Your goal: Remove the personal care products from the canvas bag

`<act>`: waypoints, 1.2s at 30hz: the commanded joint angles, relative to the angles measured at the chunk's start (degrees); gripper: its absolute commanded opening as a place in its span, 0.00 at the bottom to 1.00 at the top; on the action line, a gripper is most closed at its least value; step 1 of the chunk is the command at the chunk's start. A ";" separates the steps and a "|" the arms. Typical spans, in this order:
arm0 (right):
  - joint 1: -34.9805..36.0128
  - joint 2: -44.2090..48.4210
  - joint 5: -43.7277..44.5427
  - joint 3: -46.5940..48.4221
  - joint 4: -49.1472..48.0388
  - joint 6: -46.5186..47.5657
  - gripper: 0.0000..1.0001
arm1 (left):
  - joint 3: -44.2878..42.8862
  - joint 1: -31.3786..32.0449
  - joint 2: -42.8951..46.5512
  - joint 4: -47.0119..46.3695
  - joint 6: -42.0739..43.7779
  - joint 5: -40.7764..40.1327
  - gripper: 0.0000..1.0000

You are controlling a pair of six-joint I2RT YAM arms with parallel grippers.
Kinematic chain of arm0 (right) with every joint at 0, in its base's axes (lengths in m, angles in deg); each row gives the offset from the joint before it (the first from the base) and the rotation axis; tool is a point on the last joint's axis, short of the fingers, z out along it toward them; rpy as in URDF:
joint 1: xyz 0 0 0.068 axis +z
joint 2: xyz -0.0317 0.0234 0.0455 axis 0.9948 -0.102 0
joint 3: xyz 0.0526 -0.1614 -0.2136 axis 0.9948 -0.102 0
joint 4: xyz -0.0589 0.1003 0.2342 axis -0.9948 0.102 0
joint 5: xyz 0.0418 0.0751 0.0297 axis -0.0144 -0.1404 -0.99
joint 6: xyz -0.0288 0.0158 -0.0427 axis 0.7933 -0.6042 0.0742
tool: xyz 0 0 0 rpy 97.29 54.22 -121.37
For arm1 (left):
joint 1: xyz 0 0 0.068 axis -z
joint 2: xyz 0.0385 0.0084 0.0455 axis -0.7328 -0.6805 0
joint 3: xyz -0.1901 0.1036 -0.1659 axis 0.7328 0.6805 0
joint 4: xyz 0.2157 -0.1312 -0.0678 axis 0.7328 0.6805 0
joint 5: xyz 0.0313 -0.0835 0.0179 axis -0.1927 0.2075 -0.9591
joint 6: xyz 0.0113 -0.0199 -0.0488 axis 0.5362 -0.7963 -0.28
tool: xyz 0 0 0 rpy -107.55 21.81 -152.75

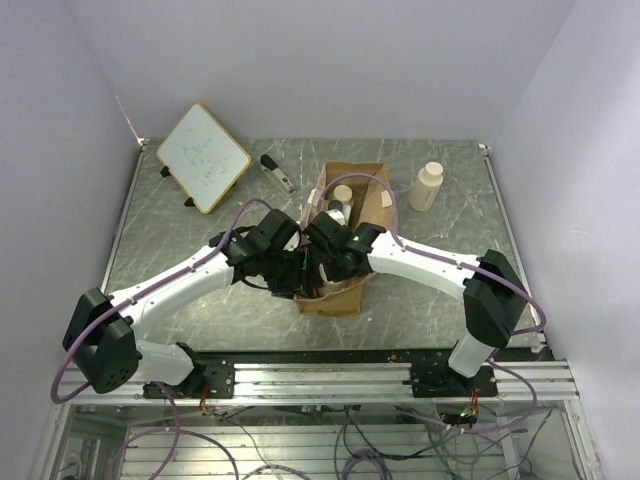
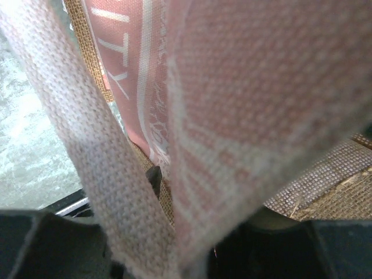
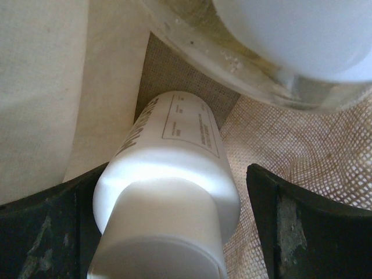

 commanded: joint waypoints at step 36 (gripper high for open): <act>-14.64 19.41 -20.15 4.35 -6.09 -12.42 0.03 | -6.26 -0.33 3.19 5.23 1.48 -0.55 0.82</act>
